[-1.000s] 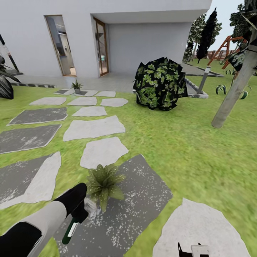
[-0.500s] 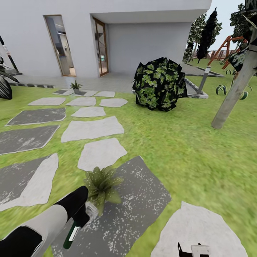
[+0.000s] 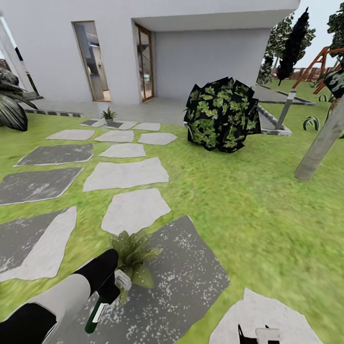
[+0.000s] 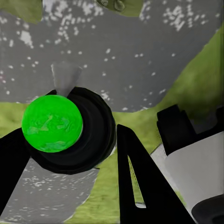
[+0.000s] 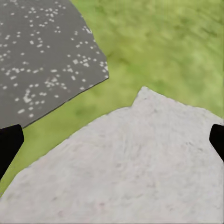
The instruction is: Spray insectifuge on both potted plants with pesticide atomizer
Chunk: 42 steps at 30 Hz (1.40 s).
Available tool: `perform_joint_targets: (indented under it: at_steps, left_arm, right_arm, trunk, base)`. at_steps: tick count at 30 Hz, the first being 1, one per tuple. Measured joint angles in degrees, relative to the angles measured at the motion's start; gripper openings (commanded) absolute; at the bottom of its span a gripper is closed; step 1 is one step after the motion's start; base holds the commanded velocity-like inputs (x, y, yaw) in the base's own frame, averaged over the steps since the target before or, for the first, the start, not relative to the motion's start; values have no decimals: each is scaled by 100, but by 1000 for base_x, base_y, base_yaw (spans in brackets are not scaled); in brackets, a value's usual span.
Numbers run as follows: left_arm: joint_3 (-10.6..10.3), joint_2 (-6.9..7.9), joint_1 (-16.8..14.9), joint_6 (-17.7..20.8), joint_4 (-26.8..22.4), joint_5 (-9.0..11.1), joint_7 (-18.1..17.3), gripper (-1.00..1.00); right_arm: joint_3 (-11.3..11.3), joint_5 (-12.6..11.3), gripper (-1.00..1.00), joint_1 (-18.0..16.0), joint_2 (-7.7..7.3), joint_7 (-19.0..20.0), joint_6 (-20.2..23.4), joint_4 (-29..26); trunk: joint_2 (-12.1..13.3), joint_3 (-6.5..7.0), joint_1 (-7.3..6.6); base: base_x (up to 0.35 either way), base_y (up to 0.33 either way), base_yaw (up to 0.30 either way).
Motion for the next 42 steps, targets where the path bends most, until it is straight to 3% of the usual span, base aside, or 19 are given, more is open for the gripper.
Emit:
perform_joint_targets:
  at_steps: [10, 23, 26, 28, 32, 36, 42]
  left_arm:
    - [8, -1, -1, -3, -7, -2, 0, -100]
    - [4, 37, -1, -3, -7, -14, 0, -100]
    - [316, 120, 3, -9, 19, -43, 120, -100]
    - [394, 123, 6, -2, 27, -4, 274, -100]
    - [552, -30, 7, 2, -90, 38, 330, -100]
    - [531, -239, 8, 3, -368, 17, 338, -100]
    - [533, -256, 8, 2, -382, -17, 344, -100]
  right_arm:
    - [1, 0, 100, 1, -1, -1, 2, -2]
    - [1, 1, 100, 1, 0, 1, 5, -1]
    - [1, 3, 100, 1, 0, 1, 6, -1]
    - [0, 2, 100, 1, 0, 1, 7, -1]
    - [-1, 1, 100, 1, 0, 1, 6, -1]
    - [-3, 3, 100, 2, 0, 0, 1, -2]
    - [1, 3, 100, 2, 0, 1, 7, -2]
  trunk:
    - [0, 0, 2]
    - [0, 0, 2]
    - [0, 0, 2]
    - [0, 0, 2]
    - [0, 0, 2]
    - [0, 0, 0]
    - [0, 0, 2]
  base:
    - [130, -241, 190]
    - [-113, -194, 46]
    - [-6, -5, 268]
    - [-1, -1, 277]
    - [0, 0, 210]
    - [92, -57, 21]
    - [122, -95, 1]
